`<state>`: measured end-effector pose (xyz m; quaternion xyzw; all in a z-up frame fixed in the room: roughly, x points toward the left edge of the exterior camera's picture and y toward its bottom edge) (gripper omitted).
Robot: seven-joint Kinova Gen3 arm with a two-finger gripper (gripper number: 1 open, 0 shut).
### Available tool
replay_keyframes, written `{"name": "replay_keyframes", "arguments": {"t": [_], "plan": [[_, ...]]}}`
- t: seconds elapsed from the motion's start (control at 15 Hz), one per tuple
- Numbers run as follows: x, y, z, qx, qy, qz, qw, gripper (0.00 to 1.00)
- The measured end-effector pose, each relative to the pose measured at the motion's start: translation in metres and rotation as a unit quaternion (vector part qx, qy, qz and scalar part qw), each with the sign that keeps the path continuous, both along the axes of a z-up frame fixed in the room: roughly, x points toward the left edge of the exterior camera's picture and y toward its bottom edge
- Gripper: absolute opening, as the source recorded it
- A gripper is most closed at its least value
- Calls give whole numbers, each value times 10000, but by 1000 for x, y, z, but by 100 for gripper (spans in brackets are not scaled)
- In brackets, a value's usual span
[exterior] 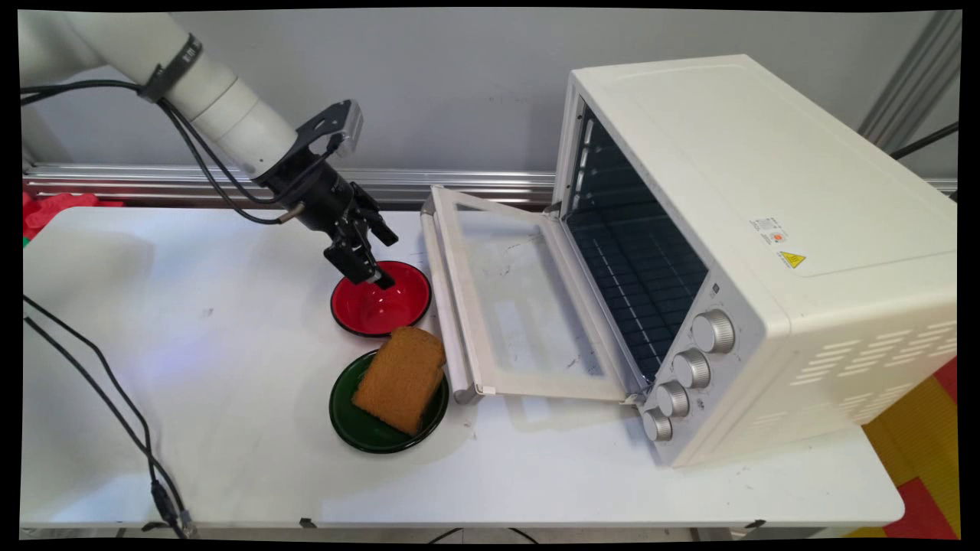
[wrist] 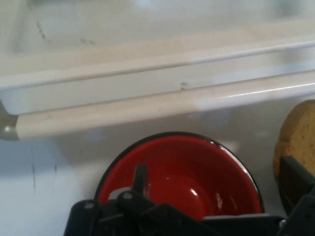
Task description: Close the oven
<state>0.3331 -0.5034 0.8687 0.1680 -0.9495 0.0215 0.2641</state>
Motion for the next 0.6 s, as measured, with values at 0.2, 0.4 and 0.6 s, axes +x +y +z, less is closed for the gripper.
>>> {"name": "replay_keyframes", "arguments": {"t": [0.2,0.4,0.6], "plan": [[3,-6,-3,103,32,157,9998,100],[4,-8,-5,198,89,243,9995,0],[7,-8,-8,273,113,263,9992,0]]}}
